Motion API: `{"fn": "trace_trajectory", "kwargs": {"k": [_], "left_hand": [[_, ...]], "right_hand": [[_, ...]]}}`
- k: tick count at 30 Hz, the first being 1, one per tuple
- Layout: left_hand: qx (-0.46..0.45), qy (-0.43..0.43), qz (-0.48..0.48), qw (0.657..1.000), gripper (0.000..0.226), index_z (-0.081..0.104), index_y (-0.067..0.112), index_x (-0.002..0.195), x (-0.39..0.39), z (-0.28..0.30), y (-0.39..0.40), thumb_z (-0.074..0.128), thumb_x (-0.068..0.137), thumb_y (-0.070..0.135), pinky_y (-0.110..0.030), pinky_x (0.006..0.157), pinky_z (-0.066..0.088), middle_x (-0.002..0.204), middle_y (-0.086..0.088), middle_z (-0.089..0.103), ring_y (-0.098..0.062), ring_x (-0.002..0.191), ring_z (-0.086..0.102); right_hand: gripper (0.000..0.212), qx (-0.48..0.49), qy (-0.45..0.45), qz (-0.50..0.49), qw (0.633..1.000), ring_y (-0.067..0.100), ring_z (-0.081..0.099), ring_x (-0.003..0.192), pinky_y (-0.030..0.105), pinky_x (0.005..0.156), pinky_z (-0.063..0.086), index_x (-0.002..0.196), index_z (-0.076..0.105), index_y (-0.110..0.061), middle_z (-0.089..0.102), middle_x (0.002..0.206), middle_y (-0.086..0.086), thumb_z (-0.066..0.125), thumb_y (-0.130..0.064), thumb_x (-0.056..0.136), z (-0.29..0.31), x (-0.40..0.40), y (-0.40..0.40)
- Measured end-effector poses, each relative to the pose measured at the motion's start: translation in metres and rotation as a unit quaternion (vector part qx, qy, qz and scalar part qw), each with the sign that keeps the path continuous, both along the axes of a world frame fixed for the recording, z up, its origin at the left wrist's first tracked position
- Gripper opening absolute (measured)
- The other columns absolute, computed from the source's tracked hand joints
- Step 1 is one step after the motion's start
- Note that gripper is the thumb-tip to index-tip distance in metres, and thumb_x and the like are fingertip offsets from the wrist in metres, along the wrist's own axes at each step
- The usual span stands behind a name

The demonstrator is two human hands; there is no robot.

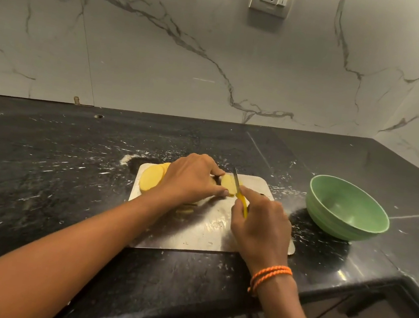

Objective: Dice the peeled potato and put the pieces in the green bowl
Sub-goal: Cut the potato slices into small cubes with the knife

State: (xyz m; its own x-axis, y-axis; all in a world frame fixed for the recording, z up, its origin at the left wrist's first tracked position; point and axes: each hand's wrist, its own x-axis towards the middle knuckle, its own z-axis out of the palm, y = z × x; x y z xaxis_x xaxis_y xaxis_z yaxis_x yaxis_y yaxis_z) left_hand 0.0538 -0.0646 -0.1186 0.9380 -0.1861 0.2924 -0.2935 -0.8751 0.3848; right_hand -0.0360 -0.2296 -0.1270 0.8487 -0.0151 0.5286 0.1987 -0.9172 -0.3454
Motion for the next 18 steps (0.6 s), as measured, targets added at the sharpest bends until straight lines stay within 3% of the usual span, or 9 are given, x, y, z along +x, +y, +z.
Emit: {"fn": "trace_trajectory", "kwargs": {"k": [5, 10, 15, 18], "left_hand": [[0.015, -0.015, 0.004, 1.0, 0.056, 0.076, 0.037, 0.127, 0.001, -0.001, -0.002, 0.078, 0.081, 0.069, -0.034, 0.082, 0.056, 0.124, 0.012, 0.076, -0.019, 0.109, 0.069], [0.024, -0.025, 0.023, 0.999, 0.05, 0.08, 0.035, 0.12, 0.003, -0.002, -0.004, 0.076, 0.083, 0.068, -0.031, 0.076, 0.055, 0.115, 0.012, 0.077, -0.018, 0.101, 0.07], [0.016, -0.015, 0.026, 0.999, 0.044, 0.081, 0.035, 0.117, 0.004, -0.001, -0.005, 0.079, 0.083, 0.064, -0.028, 0.068, 0.049, 0.111, 0.011, 0.078, -0.017, 0.098, 0.068], [0.003, -0.011, 0.029, 1.0, 0.046, 0.081, 0.036, 0.117, 0.005, -0.001, -0.003, 0.081, 0.081, 0.065, -0.031, 0.072, 0.053, 0.114, 0.011, 0.078, -0.017, 0.098, 0.068]], "right_hand": [[0.027, -0.037, 0.038, 0.036, 0.998, 0.034, 0.065, 0.083, 0.04, 0.064, 0.052, 0.114, 0.069, -0.03, 0.07, 0.084, 0.009, 0.054, -0.03, 0.092, -0.006, 0.014, 0.006], [0.024, -0.042, 0.04, 0.041, 0.997, 0.029, 0.064, 0.075, 0.041, 0.061, 0.053, 0.11, 0.07, -0.023, 0.07, 0.078, 0.004, 0.055, -0.029, 0.092, -0.007, -0.009, -0.002], [0.033, 0.0, 0.034, 0.035, 0.999, 0.028, 0.068, 0.079, 0.04, 0.063, 0.053, 0.123, 0.07, -0.029, 0.074, 0.082, 0.002, 0.065, -0.03, 0.091, -0.006, -0.051, -0.015], [0.035, 0.041, 0.011, 0.033, 0.999, 0.022, 0.061, 0.066, 0.033, 0.059, 0.044, 0.125, 0.07, -0.03, 0.07, 0.071, 0.001, 0.065, -0.029, 0.091, -0.004, -0.052, -0.017]]}}
